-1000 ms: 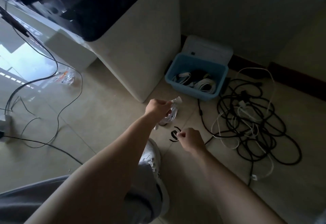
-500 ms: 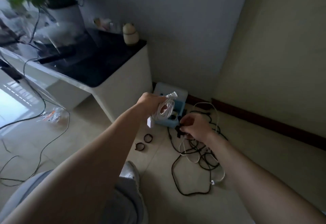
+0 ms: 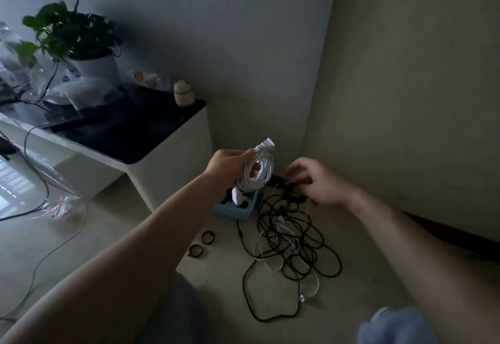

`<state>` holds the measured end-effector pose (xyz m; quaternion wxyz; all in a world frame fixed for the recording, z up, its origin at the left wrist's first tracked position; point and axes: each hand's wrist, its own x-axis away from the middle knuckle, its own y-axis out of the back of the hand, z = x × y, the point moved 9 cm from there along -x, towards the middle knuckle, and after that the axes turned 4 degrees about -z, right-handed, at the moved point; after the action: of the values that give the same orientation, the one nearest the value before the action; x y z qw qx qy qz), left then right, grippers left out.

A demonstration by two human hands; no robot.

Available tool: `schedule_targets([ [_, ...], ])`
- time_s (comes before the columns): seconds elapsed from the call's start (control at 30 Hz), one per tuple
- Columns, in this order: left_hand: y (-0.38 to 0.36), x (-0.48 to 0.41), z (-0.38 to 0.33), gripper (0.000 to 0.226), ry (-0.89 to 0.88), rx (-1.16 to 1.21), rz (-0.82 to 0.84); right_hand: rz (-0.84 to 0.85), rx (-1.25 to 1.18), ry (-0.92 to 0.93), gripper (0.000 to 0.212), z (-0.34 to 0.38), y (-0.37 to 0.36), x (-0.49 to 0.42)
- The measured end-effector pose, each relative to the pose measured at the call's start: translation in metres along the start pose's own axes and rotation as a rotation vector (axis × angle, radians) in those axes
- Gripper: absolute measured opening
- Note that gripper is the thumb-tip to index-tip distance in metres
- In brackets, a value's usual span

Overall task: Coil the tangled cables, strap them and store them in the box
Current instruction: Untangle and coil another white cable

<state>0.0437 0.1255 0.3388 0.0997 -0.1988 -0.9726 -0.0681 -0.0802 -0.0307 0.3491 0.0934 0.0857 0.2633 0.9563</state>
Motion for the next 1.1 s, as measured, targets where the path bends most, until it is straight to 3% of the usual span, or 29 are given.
schedule_targets([
  [0.27, -0.012, 0.0, 0.0, 0.028, -0.001, 0.139, -0.004, -0.189, -0.062, 0.045, 0.018, -0.002, 0.027, -0.003],
  [0.63, -0.044, 0.009, 0.002, 0.027, 0.021, 0.239, 0.196, -0.232, -0.099, 0.025, 0.01, -0.004, 0.028, -0.013],
  [0.8, -0.058, 0.015, 0.004, 0.027, 0.015, 0.273, 0.241, -0.244, -0.155, -0.007, 0.011, -0.002, 0.021, -0.011],
  [0.9, -0.064, 0.018, 0.005, 0.027, -0.004, 0.287, 0.232, -0.34, -0.132, -0.022, 0.013, -0.002, 0.026, -0.009],
  [1.1, -0.056, 0.02, 0.0, 0.021, -0.088, 0.234, 0.096, -0.432, -0.052, -0.089, 0.038, -0.008, 0.038, -0.006],
])
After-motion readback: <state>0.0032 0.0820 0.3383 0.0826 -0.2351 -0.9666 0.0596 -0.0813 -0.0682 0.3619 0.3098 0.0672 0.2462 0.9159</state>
